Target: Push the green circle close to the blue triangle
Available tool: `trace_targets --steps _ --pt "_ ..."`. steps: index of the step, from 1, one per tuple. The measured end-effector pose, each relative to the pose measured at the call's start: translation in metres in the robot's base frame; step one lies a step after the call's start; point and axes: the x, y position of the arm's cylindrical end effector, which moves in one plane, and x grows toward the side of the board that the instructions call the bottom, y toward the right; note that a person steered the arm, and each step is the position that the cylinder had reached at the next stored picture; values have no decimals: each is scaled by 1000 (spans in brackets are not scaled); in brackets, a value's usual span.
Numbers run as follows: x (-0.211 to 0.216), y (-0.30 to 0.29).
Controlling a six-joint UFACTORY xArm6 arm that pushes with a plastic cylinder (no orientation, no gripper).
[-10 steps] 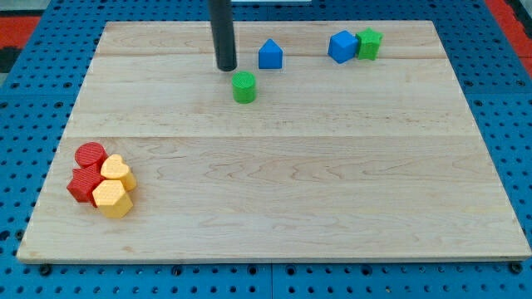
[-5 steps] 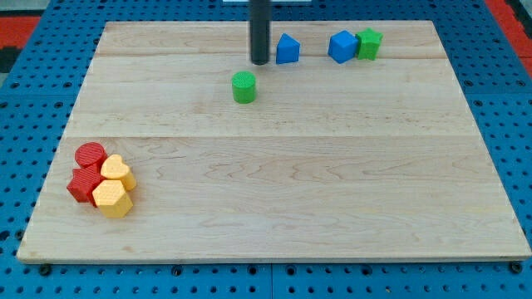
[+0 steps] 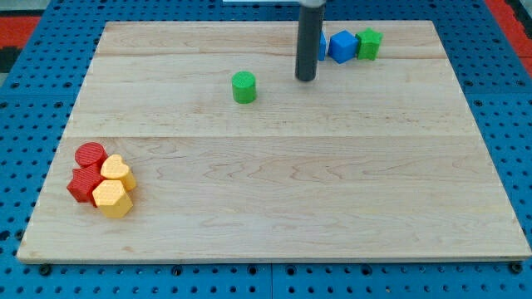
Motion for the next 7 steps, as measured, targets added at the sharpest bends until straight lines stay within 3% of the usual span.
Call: trace_targets --steps 1,2,3,4,5,6,7 --pt "53 -49" --pt "38 -105" --pt "-10 -73" --pt "-24 -21" --pt "-7 -10" --pt "17 -65" --pt "-21 -94"
